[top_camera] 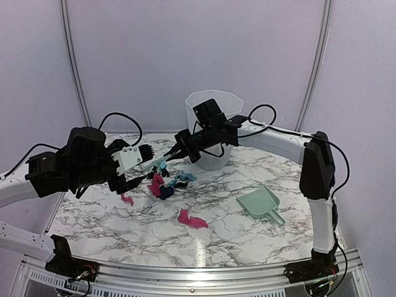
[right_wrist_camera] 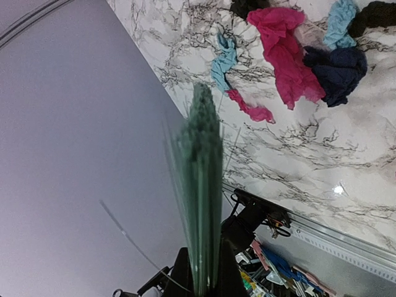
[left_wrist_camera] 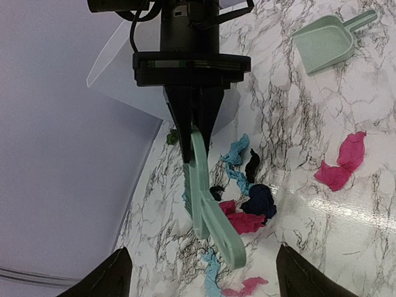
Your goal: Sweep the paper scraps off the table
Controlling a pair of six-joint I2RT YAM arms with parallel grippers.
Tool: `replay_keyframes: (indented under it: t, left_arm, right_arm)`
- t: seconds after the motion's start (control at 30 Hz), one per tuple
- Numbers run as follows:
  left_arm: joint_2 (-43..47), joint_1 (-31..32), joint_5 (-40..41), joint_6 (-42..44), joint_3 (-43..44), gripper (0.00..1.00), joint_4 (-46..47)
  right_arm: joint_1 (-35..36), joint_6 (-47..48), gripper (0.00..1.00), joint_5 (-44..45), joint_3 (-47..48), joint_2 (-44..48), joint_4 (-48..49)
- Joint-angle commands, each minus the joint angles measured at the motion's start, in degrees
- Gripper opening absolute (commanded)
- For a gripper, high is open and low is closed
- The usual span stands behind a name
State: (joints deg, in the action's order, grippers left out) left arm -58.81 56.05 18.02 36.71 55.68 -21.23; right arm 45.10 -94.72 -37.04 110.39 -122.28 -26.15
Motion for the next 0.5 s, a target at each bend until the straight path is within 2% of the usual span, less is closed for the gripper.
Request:
replay_keyframes:
  t: [0.0,0.13,0.47]
  left_arm:
    - [0.1,0.2,-4.0,0.4,-0.4,0.84,2.3]
    - [-1.8,0.2,-4.3,-0.7,-0.9,0.79,2.3]
    - [-7.0,0.1,1.8,-1.3,-1.1,0.58,9.0]
  right_arm:
    - [0.2,-3.5,0.0,0.1,0.6,3.9,3.3]
    - [0.2,-4.1,0.0,1.0,0.7,4.6,2.4]
    - [0.2,-2.4,0.0,4.0,0.3,6.1,-2.2]
